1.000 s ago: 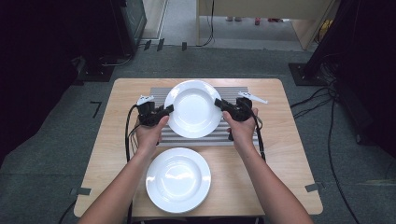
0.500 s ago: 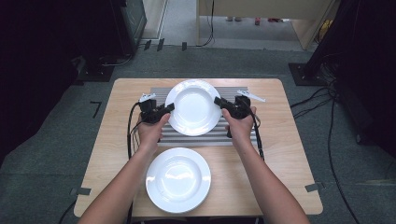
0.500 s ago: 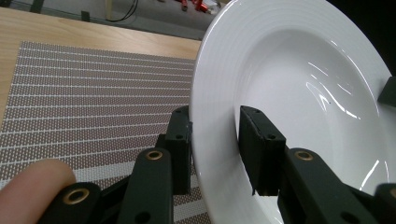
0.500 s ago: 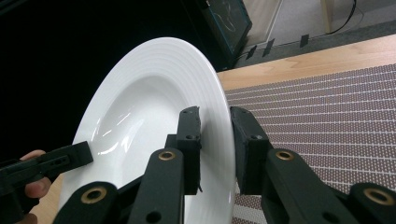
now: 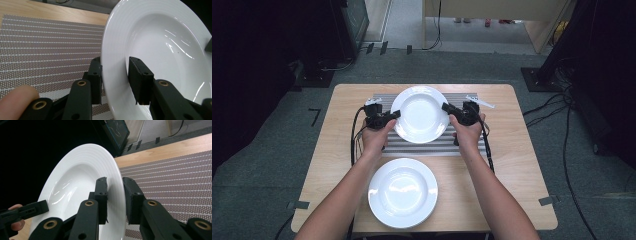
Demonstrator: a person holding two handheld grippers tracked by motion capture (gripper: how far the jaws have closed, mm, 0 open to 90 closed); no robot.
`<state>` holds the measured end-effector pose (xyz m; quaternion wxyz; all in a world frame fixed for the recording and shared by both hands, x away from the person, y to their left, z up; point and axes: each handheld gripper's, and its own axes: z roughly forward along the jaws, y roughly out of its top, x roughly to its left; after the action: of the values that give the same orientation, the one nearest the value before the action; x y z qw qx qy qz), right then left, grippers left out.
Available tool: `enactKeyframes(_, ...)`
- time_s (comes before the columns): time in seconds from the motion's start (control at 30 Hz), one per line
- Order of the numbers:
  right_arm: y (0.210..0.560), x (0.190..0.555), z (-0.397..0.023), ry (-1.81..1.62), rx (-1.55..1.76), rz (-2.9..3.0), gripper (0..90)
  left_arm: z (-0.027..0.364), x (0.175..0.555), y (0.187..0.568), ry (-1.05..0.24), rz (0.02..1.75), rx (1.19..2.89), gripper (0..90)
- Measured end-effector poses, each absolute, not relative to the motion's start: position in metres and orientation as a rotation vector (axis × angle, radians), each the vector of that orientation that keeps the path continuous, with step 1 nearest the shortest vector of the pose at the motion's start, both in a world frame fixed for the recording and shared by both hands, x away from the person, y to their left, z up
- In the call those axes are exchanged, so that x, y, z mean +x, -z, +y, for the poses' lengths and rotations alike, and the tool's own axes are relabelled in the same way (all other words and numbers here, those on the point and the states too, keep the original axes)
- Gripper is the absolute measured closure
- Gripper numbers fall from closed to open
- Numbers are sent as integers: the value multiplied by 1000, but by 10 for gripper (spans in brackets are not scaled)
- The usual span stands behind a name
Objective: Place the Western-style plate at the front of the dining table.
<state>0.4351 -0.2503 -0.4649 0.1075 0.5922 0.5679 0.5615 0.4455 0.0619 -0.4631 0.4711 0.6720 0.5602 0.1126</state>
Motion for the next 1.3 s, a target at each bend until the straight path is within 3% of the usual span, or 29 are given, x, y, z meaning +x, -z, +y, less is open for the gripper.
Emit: enactKeyframes(1.3,509,466,-252,-1563,2006,1607,748,55,491,491,-117,1536,1678,679)
